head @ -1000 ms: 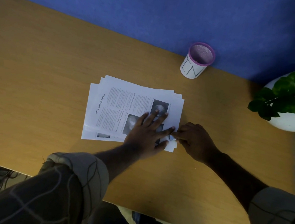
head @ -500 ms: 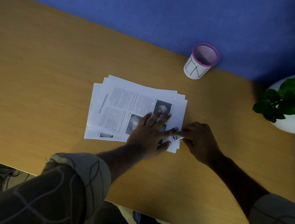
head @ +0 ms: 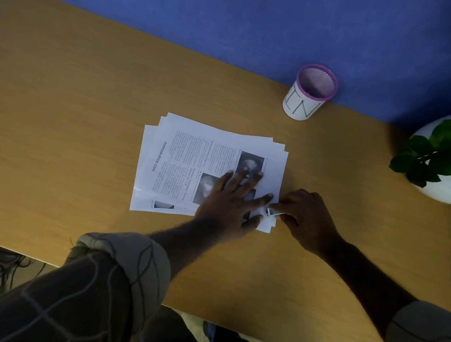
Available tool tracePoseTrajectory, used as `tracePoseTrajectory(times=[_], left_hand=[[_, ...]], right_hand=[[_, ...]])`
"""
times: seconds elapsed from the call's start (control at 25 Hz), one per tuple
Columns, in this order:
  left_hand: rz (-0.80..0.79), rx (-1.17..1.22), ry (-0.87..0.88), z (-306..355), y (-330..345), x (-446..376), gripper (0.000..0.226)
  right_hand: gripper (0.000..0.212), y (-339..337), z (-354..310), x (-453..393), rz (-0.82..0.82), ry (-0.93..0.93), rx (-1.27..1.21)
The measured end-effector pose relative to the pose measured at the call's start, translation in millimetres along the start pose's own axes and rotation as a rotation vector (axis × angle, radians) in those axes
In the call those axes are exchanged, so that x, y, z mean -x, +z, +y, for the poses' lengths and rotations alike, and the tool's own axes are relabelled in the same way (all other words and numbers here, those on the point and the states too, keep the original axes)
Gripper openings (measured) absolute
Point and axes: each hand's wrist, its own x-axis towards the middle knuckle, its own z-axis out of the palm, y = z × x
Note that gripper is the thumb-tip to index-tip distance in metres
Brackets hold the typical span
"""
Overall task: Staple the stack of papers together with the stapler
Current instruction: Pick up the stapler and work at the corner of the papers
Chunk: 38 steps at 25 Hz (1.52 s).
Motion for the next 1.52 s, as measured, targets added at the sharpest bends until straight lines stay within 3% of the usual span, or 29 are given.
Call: tracePoseTrajectory(times=[0.72,0.92,1.52], left_hand=[[0.017,-0.009,-0.001,0,0,2,0.056],[0.007,-0.013,0.003,-1,-1,2,0.056],[0.010,-0.033,0.013,0,2,2,0.057]], right_hand=[[0.030,-2,-4,-7,-0.065,-0.151,0.004],[0.030,2,4,1,0.000,-0.008,0.075],[0.029,6,-9,6,0.032,-0.016,0.148]])
